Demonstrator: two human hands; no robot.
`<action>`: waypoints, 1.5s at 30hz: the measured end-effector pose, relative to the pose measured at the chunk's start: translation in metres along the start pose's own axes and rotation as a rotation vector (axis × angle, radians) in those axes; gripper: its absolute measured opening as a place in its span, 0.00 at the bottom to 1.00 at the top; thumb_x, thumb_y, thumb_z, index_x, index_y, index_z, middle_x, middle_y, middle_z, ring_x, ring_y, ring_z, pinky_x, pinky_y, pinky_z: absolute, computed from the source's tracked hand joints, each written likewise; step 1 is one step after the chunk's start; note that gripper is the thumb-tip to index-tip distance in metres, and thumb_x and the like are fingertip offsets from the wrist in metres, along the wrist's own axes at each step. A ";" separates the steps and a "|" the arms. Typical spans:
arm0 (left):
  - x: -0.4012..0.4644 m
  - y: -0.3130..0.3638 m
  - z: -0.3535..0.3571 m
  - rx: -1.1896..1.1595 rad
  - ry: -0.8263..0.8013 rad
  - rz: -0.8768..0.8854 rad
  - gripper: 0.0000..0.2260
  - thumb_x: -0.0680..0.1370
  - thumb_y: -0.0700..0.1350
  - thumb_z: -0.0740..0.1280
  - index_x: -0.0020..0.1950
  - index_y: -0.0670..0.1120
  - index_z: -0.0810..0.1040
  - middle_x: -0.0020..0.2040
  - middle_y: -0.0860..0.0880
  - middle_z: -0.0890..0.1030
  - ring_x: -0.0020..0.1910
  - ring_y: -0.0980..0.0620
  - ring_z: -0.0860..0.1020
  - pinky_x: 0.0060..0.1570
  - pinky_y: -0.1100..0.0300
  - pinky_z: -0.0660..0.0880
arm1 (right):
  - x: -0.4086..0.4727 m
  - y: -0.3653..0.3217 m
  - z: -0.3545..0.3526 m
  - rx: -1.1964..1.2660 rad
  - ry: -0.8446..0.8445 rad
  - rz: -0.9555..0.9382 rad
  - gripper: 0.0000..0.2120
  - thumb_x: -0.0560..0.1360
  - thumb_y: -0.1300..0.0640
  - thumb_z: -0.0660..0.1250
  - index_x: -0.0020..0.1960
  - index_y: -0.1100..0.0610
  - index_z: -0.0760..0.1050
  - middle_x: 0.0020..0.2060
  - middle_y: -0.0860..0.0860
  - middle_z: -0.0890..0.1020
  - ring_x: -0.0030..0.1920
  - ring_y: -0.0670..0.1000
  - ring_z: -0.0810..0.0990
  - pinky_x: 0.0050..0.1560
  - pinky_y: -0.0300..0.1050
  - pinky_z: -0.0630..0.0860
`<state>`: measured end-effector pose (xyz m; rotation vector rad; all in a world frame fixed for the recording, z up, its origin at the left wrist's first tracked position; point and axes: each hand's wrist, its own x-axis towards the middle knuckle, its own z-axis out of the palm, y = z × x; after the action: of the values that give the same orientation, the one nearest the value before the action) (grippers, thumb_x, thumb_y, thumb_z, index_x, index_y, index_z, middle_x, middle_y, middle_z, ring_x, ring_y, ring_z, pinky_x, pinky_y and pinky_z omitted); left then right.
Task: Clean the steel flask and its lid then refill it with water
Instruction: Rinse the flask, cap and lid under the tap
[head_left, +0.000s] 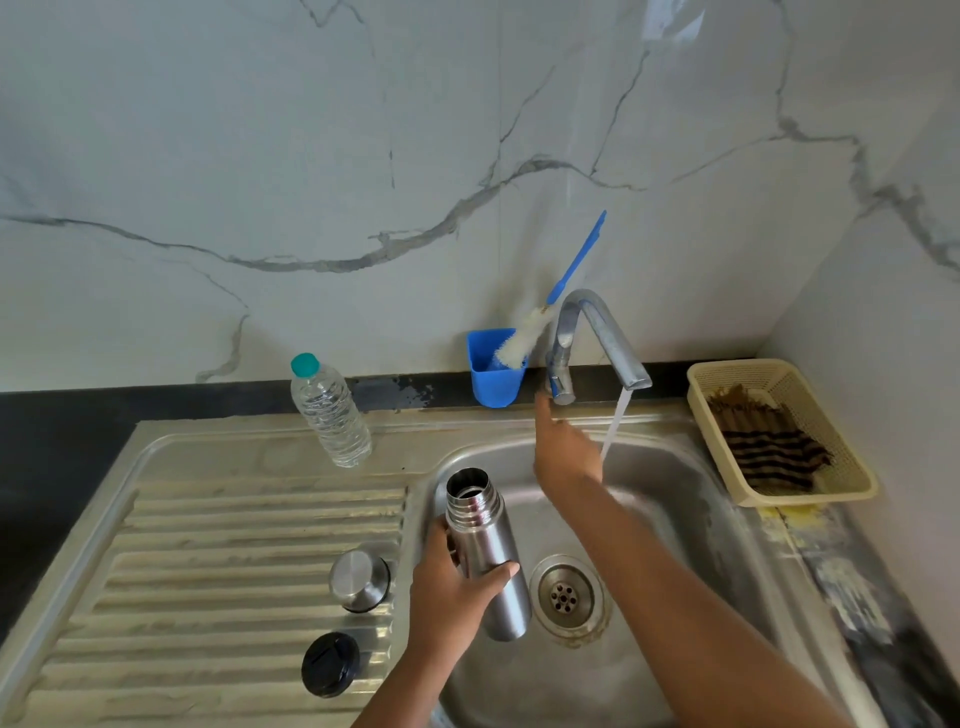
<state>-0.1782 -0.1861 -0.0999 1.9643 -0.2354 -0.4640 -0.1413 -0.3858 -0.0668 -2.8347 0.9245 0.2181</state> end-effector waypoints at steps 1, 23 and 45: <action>0.003 0.000 0.003 0.008 -0.013 -0.002 0.26 0.65 0.44 0.82 0.53 0.58 0.71 0.49 0.60 0.82 0.46 0.68 0.79 0.43 0.74 0.72 | -0.012 0.007 0.008 0.026 -0.032 -0.022 0.34 0.77 0.68 0.60 0.78 0.53 0.51 0.57 0.57 0.79 0.54 0.58 0.81 0.49 0.51 0.77; 0.062 0.081 0.106 0.134 -0.340 0.153 0.32 0.65 0.45 0.82 0.63 0.52 0.70 0.55 0.56 0.76 0.51 0.55 0.76 0.51 0.61 0.73 | -0.081 0.143 0.002 0.809 -0.121 0.125 0.23 0.74 0.64 0.66 0.65 0.47 0.73 0.56 0.46 0.78 0.56 0.47 0.76 0.59 0.43 0.73; 0.051 0.075 0.093 0.056 -0.283 0.163 0.31 0.66 0.42 0.81 0.64 0.51 0.70 0.55 0.55 0.80 0.50 0.61 0.78 0.43 0.69 0.73 | -0.059 0.085 -0.024 0.801 -0.014 0.025 0.35 0.64 0.48 0.79 0.65 0.52 0.66 0.56 0.49 0.80 0.55 0.51 0.80 0.57 0.49 0.78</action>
<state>-0.1680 -0.3143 -0.0774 1.9116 -0.5892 -0.6340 -0.2370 -0.4248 -0.0411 -2.0785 0.8026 -0.1135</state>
